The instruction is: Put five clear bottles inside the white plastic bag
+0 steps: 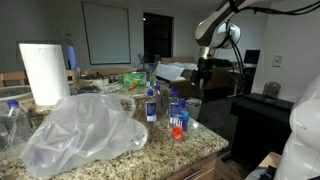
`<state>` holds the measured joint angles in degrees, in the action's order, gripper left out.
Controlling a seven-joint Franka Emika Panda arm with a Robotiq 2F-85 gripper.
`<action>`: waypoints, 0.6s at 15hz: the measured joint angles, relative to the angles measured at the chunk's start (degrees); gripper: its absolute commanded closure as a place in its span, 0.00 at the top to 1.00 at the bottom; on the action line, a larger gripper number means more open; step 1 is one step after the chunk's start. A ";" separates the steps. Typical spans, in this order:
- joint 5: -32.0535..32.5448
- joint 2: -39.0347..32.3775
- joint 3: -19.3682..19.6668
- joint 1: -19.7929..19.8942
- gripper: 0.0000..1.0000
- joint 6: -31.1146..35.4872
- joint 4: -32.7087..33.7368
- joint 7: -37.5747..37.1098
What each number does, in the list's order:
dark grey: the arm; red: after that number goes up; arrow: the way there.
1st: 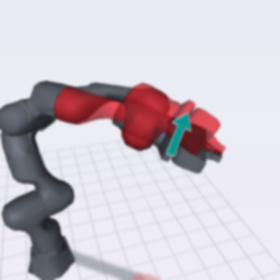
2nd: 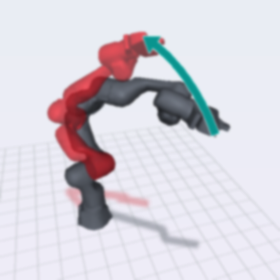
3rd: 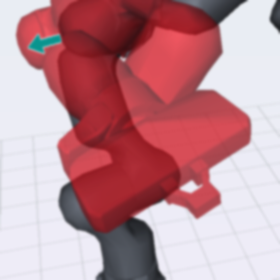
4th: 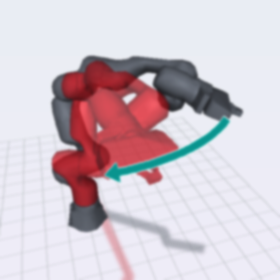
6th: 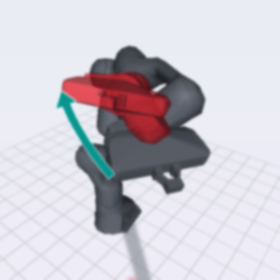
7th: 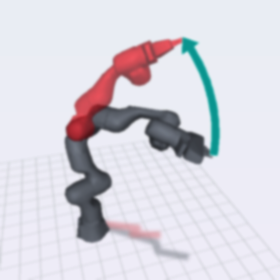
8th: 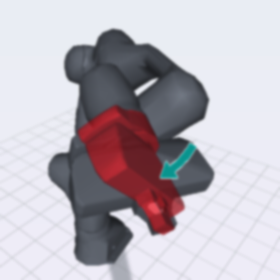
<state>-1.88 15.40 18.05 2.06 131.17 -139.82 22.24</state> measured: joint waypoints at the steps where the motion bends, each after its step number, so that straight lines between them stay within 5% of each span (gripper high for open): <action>1: 0.00 0.00 0.00 0.00 1.00 0.00 0.00 0.00; 9: 0.04 0.00 -0.47 0.37 1.00 0.00 0.00 0.00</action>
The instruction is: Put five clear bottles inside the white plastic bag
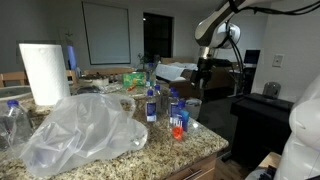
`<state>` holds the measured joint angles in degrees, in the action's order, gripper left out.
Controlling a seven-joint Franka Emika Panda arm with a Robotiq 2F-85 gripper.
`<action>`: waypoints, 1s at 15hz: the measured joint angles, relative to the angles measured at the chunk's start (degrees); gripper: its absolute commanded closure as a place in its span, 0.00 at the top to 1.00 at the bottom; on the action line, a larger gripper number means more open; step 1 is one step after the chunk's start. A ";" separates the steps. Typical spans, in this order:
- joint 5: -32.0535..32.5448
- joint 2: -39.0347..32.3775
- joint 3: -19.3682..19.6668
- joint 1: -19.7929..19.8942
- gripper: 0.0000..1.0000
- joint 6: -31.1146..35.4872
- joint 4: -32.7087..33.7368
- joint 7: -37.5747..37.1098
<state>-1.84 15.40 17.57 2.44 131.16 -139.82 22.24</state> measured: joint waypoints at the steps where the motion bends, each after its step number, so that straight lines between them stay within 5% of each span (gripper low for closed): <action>1: 0.08 0.00 -0.44 0.41 1.00 0.00 0.05 -0.08; 8: 0.67 0.18 -3.93 1.94 1.00 -0.05 6.09 -2.30; 15: -3.21 -2.60 -14.21 -4.31 1.00 0.41 12.48 -13.12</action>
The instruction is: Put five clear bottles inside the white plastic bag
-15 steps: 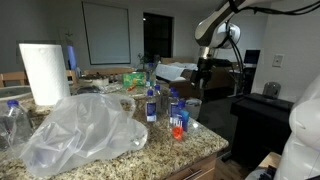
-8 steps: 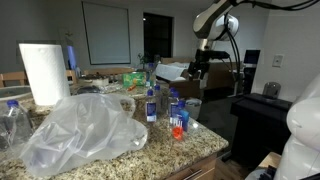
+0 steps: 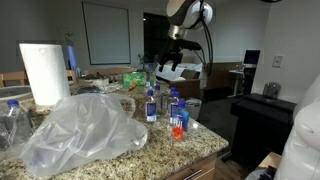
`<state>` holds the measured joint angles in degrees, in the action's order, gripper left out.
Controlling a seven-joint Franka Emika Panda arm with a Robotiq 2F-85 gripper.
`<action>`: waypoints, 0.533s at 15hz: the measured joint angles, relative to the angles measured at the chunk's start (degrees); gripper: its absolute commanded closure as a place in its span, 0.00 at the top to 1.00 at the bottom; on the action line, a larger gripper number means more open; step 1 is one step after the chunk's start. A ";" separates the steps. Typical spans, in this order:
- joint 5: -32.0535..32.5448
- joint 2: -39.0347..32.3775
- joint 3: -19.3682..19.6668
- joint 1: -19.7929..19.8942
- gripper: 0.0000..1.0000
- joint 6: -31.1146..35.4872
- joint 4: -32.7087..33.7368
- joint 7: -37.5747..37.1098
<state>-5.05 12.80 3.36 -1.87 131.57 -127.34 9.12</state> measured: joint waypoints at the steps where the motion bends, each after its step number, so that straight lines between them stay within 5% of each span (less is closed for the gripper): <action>1: -0.54 -1.55 -1.74 -1.10 1.00 0.07 1.14 -2.31; 8: 3.12 -15.32 -7.58 -3.60 1.00 1.10 7.02 -13.06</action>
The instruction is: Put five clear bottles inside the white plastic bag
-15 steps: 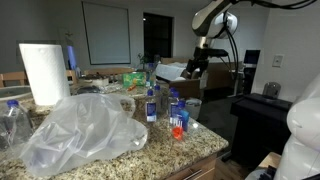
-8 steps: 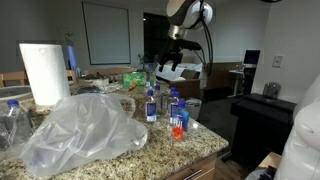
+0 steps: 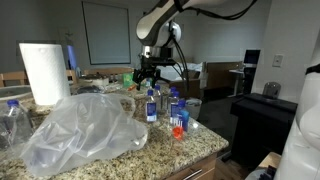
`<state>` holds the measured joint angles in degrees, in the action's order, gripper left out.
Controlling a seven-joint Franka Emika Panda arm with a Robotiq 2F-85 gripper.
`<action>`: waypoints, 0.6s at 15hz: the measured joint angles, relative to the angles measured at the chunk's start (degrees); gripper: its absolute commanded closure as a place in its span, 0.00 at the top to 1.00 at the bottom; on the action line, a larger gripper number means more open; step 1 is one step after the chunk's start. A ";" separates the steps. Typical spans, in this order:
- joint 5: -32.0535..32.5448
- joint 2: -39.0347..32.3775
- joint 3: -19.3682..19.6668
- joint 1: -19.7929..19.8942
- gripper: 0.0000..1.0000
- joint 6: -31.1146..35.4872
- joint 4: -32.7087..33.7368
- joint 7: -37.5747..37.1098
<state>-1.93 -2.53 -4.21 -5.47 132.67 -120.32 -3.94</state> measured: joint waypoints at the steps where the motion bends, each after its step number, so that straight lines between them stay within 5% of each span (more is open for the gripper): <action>1: 1.51 -1.67 0.19 0.06 1.00 -0.25 0.94 -1.07; 5: 5.04 -5.80 0.92 0.08 1.00 -3.52 4.94 -2.63; 6: 5.04 -6.33 0.93 0.07 0.75 -4.61 5.83 -2.63; 9: 5.04 -7.38 0.92 0.04 0.58 -8.72 8.14 -2.63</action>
<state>3.10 -9.91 -3.29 -5.43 123.95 -112.17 -6.57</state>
